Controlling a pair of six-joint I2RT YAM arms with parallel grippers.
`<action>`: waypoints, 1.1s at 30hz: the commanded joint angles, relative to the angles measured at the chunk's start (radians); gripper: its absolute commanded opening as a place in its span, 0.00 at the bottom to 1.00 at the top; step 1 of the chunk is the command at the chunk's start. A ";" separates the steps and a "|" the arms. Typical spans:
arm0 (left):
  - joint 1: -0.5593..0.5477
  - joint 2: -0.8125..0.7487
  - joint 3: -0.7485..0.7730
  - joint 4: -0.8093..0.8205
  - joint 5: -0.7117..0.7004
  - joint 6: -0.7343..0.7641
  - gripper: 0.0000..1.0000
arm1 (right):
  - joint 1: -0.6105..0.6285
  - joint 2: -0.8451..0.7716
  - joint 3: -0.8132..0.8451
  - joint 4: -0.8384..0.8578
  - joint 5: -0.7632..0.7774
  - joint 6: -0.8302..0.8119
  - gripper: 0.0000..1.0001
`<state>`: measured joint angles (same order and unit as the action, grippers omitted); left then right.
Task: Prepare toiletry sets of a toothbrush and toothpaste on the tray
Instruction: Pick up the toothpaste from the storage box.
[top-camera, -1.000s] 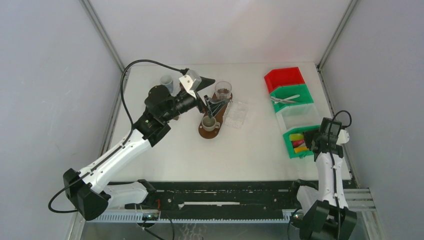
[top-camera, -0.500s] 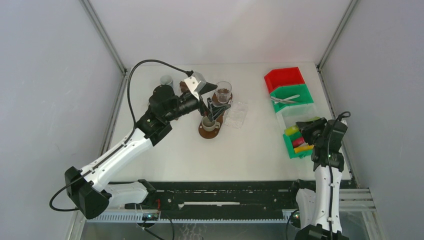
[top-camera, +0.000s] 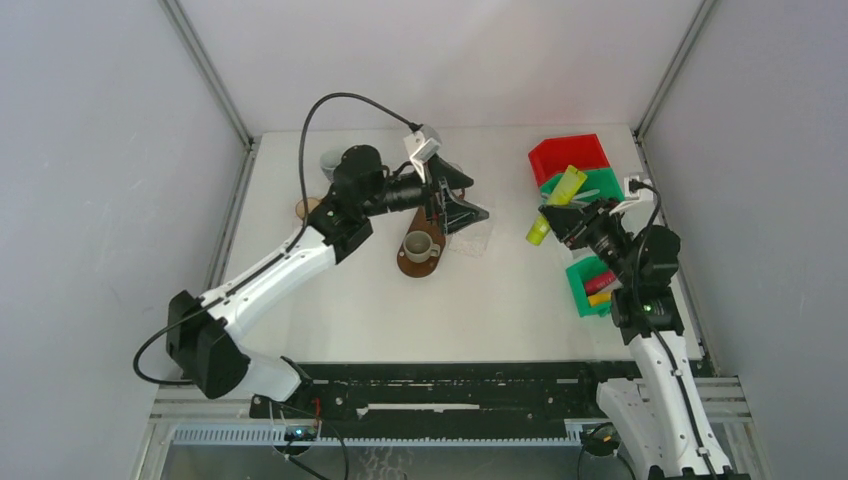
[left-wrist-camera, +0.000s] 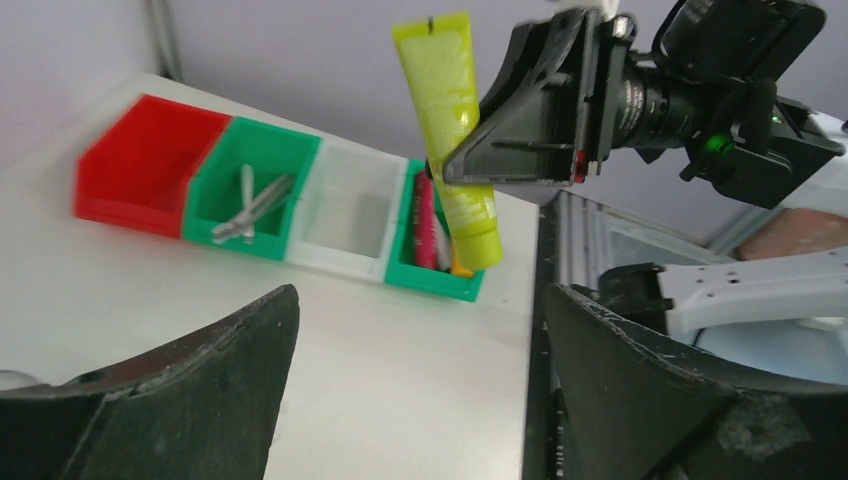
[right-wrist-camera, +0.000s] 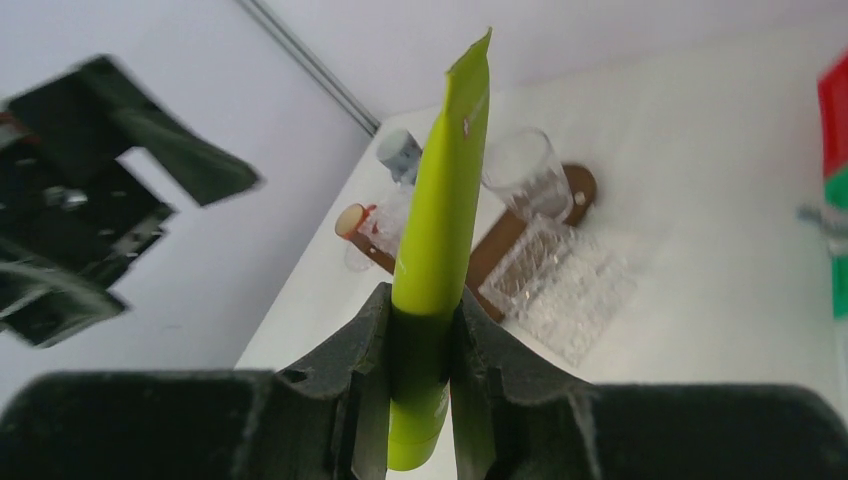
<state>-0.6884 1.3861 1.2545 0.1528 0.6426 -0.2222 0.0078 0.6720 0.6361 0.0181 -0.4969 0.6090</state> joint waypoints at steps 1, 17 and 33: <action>0.009 0.070 0.077 0.177 0.148 -0.210 0.93 | 0.033 -0.004 0.078 0.184 -0.026 -0.108 0.00; -0.033 0.255 0.152 0.484 0.299 -0.527 0.89 | 0.075 0.033 0.110 0.392 -0.099 -0.104 0.00; -0.076 0.345 0.237 0.485 0.359 -0.552 0.73 | 0.148 0.079 0.151 0.451 -0.106 -0.082 0.01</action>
<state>-0.7525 1.7275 1.4235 0.5987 0.9741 -0.7589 0.1379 0.7513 0.7364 0.3920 -0.6079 0.5213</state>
